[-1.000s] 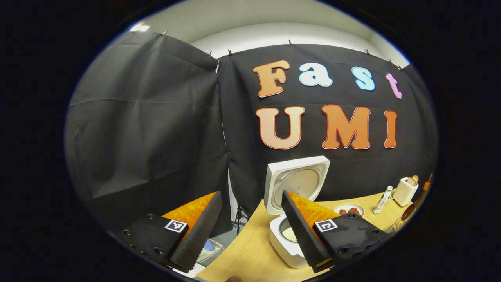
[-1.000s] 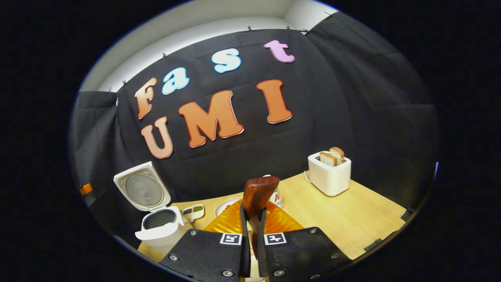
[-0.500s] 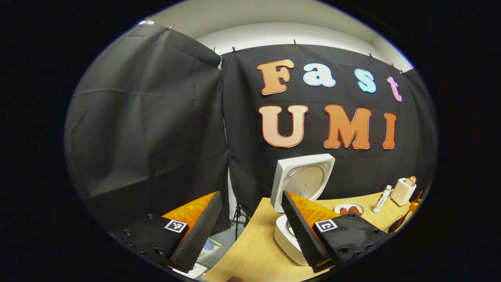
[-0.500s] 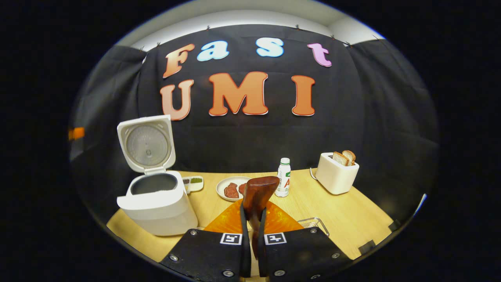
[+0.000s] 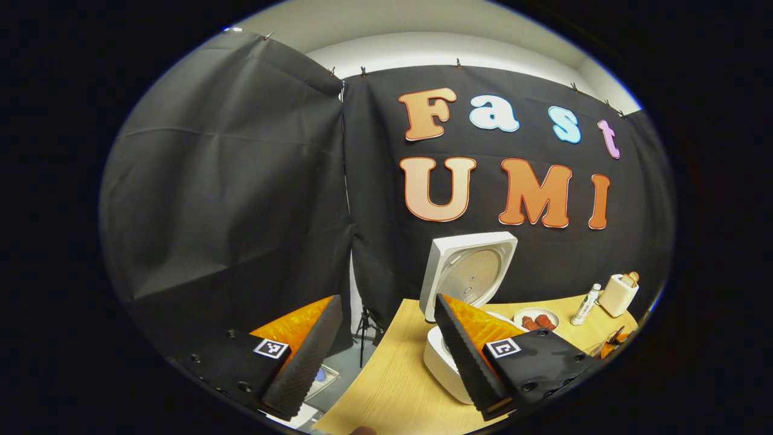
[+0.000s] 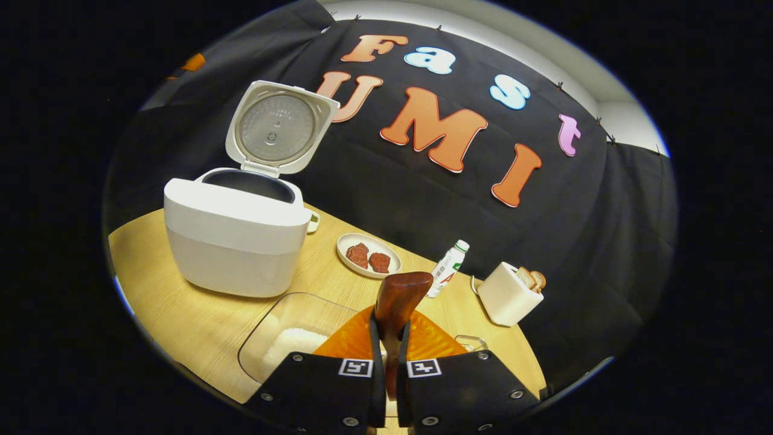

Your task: Close the left gripper, press the button to open the rice cooker; take a wooden spoon from the chopstick holder with the right hand, scoop a spoonful of rice and pour it into the rice cooker, then put the wooden spoon back into the chopstick holder.

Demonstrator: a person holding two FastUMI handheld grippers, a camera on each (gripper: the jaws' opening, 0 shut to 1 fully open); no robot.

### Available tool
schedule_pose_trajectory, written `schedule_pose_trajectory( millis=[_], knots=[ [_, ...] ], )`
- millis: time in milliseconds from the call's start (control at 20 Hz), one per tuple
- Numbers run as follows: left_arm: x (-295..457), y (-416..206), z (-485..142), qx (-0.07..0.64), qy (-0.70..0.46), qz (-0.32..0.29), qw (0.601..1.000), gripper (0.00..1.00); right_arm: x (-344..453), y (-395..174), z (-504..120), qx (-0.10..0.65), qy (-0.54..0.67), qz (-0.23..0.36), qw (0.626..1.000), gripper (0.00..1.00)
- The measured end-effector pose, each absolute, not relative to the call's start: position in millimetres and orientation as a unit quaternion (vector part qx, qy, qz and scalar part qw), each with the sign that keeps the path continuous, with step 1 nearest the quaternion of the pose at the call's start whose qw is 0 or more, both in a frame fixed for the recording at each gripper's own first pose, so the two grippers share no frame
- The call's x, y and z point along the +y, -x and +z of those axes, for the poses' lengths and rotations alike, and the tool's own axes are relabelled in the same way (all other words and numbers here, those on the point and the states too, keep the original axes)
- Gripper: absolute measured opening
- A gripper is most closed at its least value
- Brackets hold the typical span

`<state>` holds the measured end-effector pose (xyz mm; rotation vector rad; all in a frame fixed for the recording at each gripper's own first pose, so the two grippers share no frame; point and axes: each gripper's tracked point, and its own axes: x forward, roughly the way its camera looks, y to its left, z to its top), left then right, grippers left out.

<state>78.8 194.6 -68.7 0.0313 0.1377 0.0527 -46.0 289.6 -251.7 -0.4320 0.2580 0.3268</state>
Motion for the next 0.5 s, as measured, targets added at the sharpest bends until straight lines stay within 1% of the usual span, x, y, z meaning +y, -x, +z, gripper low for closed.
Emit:
schedule_pose_trajectory(
  millis=[100,250,400,500],
  knots=[
    [196,-77,-69,0.069,-0.020,0.027,0.997,1.00,284,44,-261,0.135,0.190,0.151,0.961,0.07],
    [195,-76,-71,0.073,-0.020,0.026,0.997,1.00,291,44,-269,0.137,0.175,0.159,0.962,0.07],
    [196,-74,-72,0.074,-0.018,0.027,0.997,1.00,301,50,-282,0.165,0.115,0.165,0.965,0.07],
    [198,-76,-67,0.066,-0.022,0.032,0.997,1.00,301,50,-281,0.175,0.066,0.158,0.970,0.06]
  ],
)
